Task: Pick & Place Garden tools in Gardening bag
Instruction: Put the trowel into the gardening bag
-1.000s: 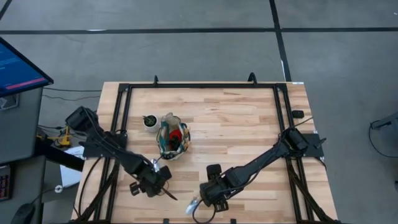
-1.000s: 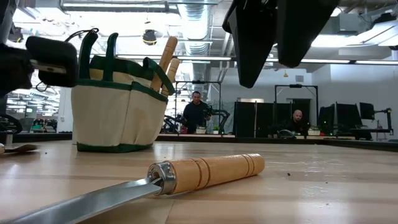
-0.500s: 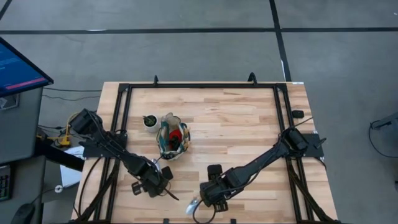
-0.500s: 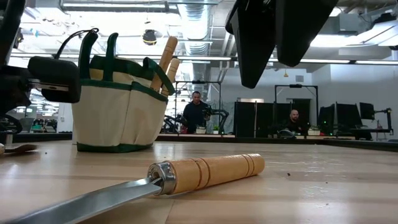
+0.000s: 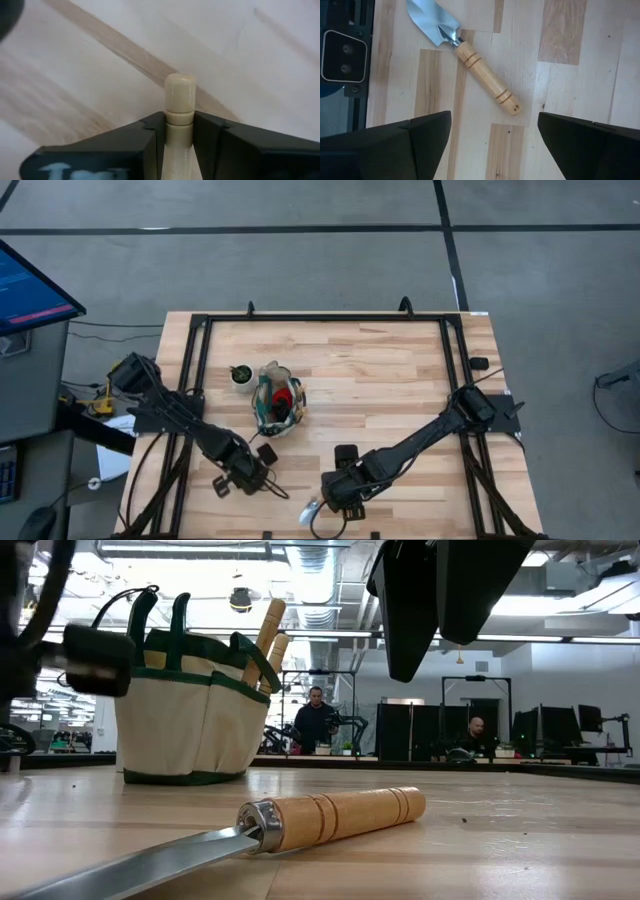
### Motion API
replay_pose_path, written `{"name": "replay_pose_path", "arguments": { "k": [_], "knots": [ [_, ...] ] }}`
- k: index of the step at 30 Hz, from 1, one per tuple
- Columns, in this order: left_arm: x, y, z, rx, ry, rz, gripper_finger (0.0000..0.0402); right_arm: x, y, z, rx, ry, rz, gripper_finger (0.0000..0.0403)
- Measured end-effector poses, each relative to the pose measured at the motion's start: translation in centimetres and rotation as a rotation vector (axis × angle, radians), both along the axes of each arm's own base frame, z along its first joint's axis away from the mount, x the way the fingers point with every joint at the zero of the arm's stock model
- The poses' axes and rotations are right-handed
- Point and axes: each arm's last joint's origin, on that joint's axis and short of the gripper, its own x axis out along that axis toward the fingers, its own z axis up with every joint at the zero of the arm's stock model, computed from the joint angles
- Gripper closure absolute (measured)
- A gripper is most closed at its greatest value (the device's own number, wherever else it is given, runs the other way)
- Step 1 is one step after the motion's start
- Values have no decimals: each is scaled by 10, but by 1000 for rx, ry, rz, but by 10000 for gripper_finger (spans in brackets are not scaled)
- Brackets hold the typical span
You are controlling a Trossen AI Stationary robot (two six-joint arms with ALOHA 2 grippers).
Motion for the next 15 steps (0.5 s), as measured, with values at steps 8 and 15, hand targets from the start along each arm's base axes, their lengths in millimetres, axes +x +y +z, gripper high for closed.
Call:
{"name": "replay_pose_path", "arguments": {
  "k": [8,15],
  "knots": [
    [-14,14,82,-266,-275,281,350,1,0,0,5,-8,-1,112],
    [-62,62,173,-424,-778,496,350,2,1,1,19,-23,-15,112]
  ]
}}
